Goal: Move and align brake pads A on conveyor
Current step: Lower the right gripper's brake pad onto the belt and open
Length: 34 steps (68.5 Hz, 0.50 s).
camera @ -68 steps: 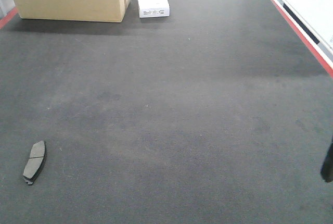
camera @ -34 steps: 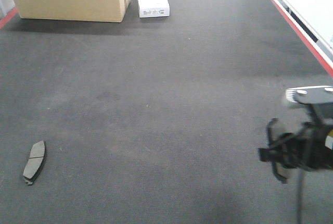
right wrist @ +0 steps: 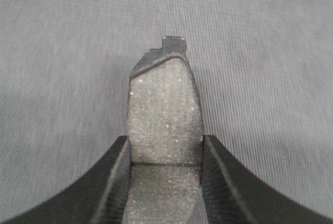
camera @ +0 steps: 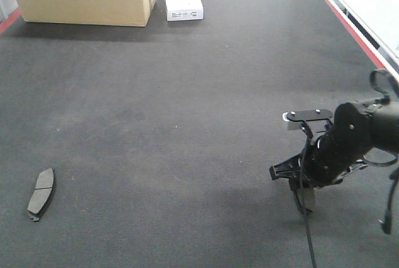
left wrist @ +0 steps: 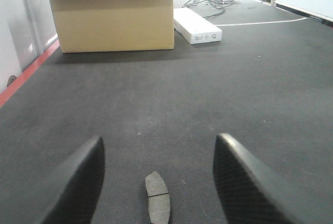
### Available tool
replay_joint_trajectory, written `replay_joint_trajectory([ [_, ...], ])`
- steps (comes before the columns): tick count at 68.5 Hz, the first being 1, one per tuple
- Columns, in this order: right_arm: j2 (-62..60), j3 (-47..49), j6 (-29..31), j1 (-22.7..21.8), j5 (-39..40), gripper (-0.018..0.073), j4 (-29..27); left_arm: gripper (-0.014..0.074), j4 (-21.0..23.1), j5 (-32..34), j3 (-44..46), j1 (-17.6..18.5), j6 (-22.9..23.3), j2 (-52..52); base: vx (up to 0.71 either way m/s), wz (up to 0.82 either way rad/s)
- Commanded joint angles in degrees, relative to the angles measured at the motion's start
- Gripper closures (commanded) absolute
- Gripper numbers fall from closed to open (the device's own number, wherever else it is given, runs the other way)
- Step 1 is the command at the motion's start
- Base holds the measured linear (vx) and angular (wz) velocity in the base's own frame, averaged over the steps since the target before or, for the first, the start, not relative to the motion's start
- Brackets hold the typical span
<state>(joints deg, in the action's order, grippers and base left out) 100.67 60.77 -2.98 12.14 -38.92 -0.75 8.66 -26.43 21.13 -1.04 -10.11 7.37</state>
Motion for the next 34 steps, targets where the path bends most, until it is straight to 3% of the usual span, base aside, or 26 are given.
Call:
replay_joint_trajectory([
  [1, -0.72, 3.96, -0.09, -0.12, 0.74, 0.0519, 0.29, 0.0146, 0.49, 3.95, 1.47, 0.02, 0.06, 0.79, 0.0, 0.0],
  [13, 3.35, 8.71, -0.09, -0.12, -3.99, 0.0438, 0.75, 0.0146, 0.49, 3.95, 1.47, 0.02, 0.06, 0.79, 0.0, 0.0],
  [34, 4.09, 10.38, -0.19, -0.12, -5.33, 0.014, 0.75, 0.0146, 0.49, 3.95, 1.47, 0.02, 0.06, 0.79, 0.0, 0.0],
])
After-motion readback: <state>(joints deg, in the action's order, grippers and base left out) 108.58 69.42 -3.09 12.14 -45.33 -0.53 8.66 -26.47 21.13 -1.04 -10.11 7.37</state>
